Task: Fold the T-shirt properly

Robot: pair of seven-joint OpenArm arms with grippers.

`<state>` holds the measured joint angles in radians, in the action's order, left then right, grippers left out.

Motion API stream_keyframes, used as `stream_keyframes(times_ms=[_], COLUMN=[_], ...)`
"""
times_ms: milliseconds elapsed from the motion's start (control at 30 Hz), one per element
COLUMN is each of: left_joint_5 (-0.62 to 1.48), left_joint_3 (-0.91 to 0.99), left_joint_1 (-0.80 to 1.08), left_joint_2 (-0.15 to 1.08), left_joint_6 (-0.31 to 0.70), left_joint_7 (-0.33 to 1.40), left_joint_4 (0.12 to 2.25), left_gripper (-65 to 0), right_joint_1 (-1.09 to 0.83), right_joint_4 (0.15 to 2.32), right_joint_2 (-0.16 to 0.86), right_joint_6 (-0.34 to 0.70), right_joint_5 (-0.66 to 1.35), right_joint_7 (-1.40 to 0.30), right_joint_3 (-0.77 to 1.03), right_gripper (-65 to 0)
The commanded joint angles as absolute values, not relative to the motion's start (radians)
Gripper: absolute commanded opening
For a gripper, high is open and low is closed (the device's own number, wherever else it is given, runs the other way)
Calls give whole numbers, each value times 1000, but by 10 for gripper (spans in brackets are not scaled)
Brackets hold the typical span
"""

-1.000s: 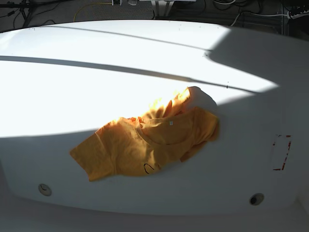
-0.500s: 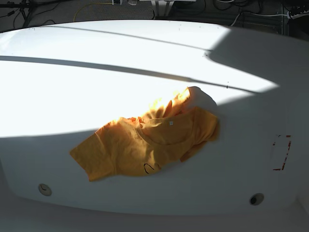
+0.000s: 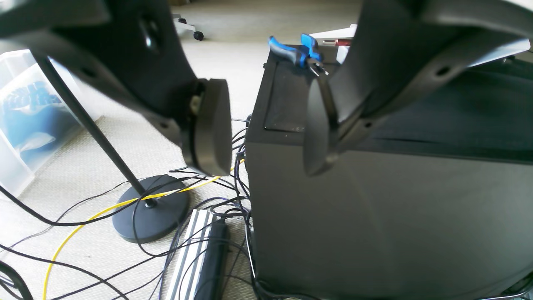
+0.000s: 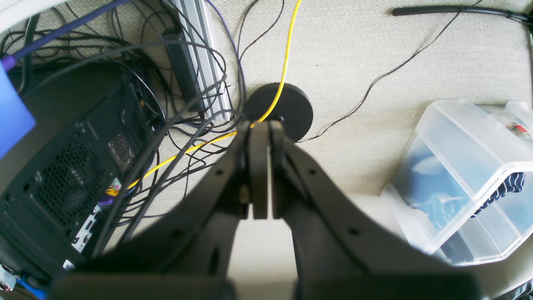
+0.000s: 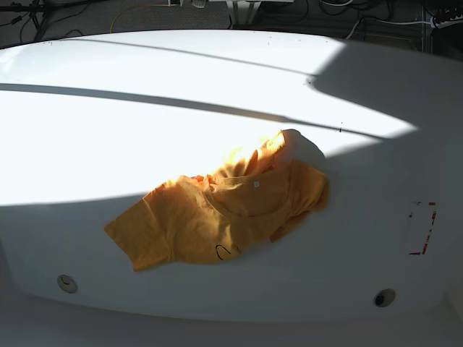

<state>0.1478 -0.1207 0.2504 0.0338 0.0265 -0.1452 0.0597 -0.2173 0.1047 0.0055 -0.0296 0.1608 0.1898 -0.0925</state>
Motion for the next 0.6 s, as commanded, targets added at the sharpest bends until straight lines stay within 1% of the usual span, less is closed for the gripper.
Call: stream_keyframes(times_ms=[0,567], left_joint_5=[142,140], left_joint_3=[-123,-125], left_joint_1=[263,260], left_joint_2=[33,30], left_joint_6=[26,28], left_joint_7=[-138,-145], left_joint_4=[51,48], left_gripper=[-392,-392], right_joint_1=[-229,-222], right_joint_4=[102,98], right_joint_2=[8,6], right_joint_6=[-30,-35], right_joint_5=[156,152], right_joint_7=[185,183], right_joint_3=[-93,-92], right_gripper=[-649,-645])
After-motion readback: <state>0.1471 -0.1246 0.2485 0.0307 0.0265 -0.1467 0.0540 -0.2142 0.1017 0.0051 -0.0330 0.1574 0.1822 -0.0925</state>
